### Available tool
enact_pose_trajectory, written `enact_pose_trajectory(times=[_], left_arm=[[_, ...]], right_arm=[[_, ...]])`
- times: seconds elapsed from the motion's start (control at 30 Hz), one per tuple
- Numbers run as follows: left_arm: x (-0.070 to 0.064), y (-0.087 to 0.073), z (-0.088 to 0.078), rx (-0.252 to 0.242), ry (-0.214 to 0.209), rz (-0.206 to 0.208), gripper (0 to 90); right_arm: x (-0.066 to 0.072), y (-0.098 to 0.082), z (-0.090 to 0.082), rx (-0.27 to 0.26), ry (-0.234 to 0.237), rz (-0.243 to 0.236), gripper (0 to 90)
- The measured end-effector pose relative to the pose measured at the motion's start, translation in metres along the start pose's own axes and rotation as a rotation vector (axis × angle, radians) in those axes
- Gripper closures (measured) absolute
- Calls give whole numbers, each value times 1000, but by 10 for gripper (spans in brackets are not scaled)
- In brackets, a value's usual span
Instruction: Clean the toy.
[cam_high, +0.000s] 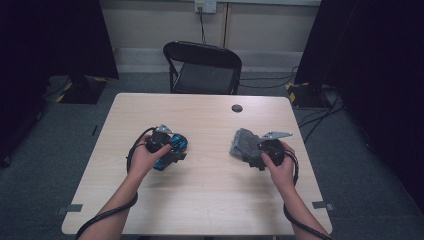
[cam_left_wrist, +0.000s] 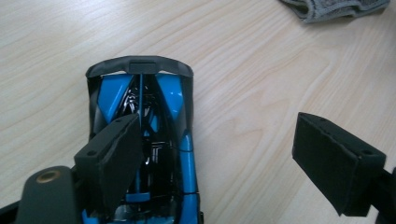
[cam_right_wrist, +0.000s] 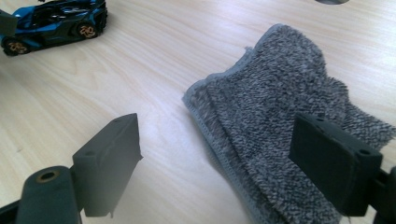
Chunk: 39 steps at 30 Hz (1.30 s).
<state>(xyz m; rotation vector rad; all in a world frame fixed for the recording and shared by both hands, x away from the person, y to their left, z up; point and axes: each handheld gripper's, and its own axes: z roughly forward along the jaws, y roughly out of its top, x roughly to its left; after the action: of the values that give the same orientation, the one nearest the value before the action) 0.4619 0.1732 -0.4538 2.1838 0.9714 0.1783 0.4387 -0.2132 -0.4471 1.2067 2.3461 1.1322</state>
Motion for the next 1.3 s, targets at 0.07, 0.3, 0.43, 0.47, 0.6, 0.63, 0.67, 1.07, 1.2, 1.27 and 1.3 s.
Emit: enact_pose_trajectory(times=[0.07,0.3,0.43,0.47,0.6,0.63,0.67,1.07,1.2,1.27,1.3], left_arm=[[-2,-1,0,-2,-9,1,160],[-8,-5,-2,3,-44,15,161],[-11,-8,-2,-4,-50,25,161],[-12,-9,-2,-7,-52,27,161],[-15,-10,-2,-22,-59,20,161],[-16,-10,-2,-26,-60,22,161],[-17,-10,-3,-26,-63,26,161],[-29,-13,-4,-36,-91,34,161],[-31,-14,-6,-35,-95,36,161],[-33,-15,-7,-34,-97,39,161],[-33,-16,-7,-35,-97,41,161]], right_arm=[[2,-1,-1,4,4,-3,157],[5,-7,-2,14,27,-11,160],[7,-9,-3,12,37,-17,161],[8,-10,-3,7,42,-15,161],[12,-11,-4,4,51,-22,162],[13,-12,-5,5,54,-29,162],[14,-12,-5,10,58,-35,162],[30,-18,-5,30,82,-72,162],[33,-18,-6,23,89,-71,162],[35,-18,-7,19,94,-70,161],[36,-19,-7,20,94,-73,162]])
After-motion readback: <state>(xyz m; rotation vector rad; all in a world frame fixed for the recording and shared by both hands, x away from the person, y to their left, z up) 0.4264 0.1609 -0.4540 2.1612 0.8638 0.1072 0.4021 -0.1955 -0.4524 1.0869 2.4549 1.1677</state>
